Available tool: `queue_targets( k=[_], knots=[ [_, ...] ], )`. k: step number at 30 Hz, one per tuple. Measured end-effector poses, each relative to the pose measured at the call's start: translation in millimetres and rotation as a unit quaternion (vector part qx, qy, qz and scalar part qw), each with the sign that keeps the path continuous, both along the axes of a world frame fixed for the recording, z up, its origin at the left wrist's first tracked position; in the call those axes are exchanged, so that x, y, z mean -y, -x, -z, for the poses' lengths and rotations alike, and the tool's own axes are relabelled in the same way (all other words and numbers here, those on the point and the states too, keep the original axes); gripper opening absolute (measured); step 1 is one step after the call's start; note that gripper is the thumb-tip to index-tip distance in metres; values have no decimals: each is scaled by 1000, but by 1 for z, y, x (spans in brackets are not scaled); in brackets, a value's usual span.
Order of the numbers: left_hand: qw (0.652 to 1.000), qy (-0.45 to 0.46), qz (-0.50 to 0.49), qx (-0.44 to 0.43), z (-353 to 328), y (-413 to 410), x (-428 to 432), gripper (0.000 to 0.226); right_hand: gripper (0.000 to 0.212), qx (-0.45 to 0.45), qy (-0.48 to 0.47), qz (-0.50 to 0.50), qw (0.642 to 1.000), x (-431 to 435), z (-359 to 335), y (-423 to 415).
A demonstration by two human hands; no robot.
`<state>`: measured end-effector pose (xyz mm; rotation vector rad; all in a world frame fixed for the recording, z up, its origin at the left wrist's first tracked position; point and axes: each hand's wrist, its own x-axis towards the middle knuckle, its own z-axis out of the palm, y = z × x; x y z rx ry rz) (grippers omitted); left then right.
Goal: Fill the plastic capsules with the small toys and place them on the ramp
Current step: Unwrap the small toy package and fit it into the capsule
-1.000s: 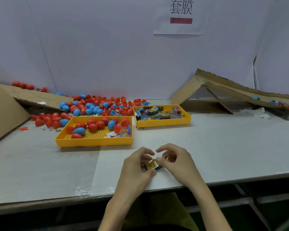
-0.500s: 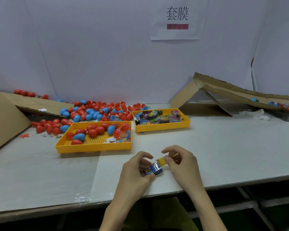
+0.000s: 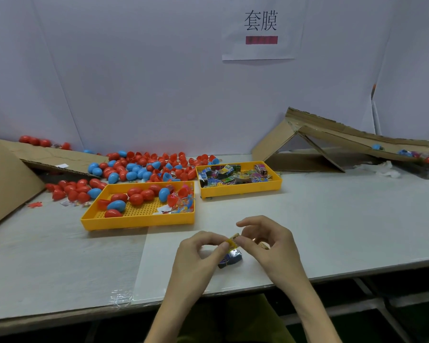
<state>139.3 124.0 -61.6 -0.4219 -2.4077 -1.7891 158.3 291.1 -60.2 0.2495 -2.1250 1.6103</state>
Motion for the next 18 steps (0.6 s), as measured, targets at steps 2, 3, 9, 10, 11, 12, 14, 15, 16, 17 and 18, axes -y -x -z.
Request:
queue_targets(
  k=[2, 3, 9, 10, 11, 12, 14, 15, 16, 17, 18],
  knots=[
    [1000, -27, -6, 8, 1, 0, 2, 15, 32, -7, -5, 13, 1000, 1, 0, 0],
    [999, -37, -7, 11, 2, 1, 3, 15, 29, -10, -14, 22, 1000, 1, 1, 1],
    [994, -107, 6, 25, 1, 1, 5, 7, 22, 7, -48, 29, 998, 5, 0, -1],
    [994, -106, 10, 23, 0, 1, 5, 6, 25, 15, -60, 25, 998, 6, 0, -1],
    [994, -105, 10, 22, 0, 1, 5, 7, 26, 22, -73, 20, 997, 6, 1, -1],
    [994, -104, 9, 21, 0, 0, 5, 8, 25, 28, -82, 16, 996, 7, 1, 0],
    [994, -104, 10, 22, -1, 0, 5, 10, 18, 32, -86, 6, 996, 7, 2, 1],
    [994, -104, 12, 22, -1, 0, 5, 10, 16, 30, -81, 1, 996, 6, 2, 1],
    [994, -103, 13, 22, -1, 0, 5, 10, 15, 28, -73, -4, 997, 5, 1, 1],
    [995, -100, 15, 23, -1, 0, 5, 9, 14, 26, -65, -8, 998, 3, 0, 1],
    [995, -97, 18, 23, -1, 0, 6, 8, 14, 29, -59, -11, 998, 2, 0, 1]
  ],
)
